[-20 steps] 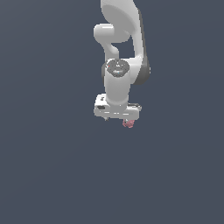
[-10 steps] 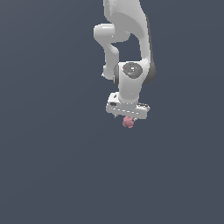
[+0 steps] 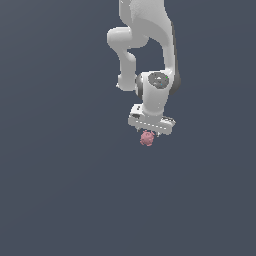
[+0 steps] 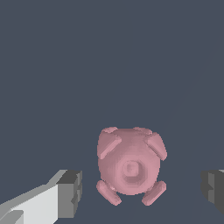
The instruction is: Pick up the object and move it to a goal position.
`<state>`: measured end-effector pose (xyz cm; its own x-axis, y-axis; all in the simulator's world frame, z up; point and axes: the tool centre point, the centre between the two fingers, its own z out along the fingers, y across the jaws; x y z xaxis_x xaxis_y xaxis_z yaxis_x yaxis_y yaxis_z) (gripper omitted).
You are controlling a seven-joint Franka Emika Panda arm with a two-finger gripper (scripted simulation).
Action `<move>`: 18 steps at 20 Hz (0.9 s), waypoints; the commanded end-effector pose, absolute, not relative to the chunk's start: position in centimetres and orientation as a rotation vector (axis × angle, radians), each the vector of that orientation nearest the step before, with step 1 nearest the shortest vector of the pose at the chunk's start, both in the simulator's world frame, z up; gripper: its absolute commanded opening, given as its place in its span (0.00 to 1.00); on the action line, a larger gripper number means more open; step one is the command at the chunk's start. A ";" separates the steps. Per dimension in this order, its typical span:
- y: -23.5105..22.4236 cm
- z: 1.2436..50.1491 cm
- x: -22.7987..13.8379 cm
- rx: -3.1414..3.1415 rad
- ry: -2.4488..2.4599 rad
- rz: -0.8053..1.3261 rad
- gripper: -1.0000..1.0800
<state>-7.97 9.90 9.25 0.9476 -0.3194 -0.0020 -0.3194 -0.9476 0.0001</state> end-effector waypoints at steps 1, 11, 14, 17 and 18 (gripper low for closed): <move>10.2 9.1 -8.3 -3.097 0.525 0.001 0.96; 10.3 7.8 -8.4 -3.097 0.526 0.001 0.96; 10.3 6.4 -8.5 -3.097 0.528 0.000 0.96; 10.3 5.0 -8.5 -3.097 0.529 0.000 0.96; 10.3 4.7 -8.5 -3.097 0.530 0.000 0.96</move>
<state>-8.54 10.26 5.26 0.9433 -0.3320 -0.0008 -0.3320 -0.9433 0.0005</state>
